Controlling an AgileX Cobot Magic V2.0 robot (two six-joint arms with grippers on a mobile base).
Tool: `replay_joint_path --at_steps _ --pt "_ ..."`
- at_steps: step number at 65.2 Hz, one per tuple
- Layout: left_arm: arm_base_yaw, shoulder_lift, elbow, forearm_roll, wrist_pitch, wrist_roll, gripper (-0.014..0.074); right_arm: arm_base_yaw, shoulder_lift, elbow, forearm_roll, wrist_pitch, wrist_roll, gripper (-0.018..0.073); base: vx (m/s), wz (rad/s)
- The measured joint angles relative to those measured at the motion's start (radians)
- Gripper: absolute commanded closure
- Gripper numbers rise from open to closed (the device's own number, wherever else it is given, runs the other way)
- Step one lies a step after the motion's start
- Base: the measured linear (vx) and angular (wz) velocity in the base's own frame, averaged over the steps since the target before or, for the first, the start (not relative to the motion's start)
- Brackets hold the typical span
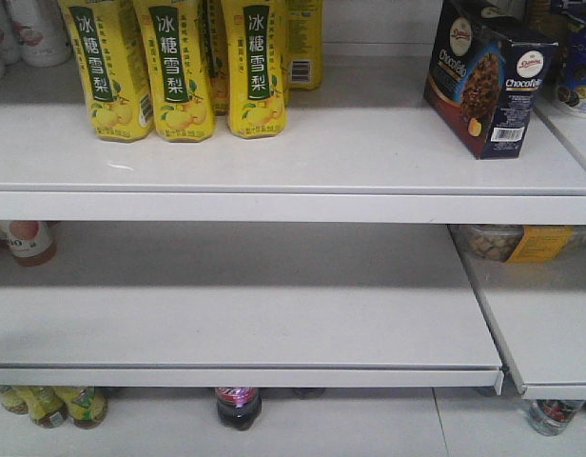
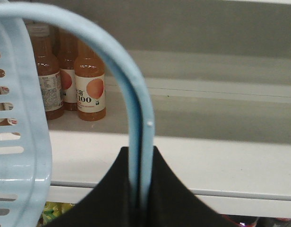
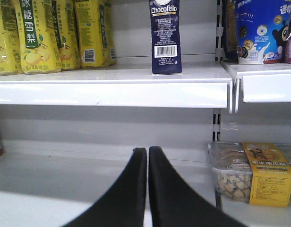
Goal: Left arm holds basket, right arm returns cookies
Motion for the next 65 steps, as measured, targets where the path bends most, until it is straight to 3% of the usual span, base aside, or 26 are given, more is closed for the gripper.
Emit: replay_joint_path --at_steps 65 --pt "0.0 0.0 0.0 0.0 0.0 0.0 0.0603 0.0 0.0 0.0 0.0 0.0 0.0 0.0567 0.0 0.0"
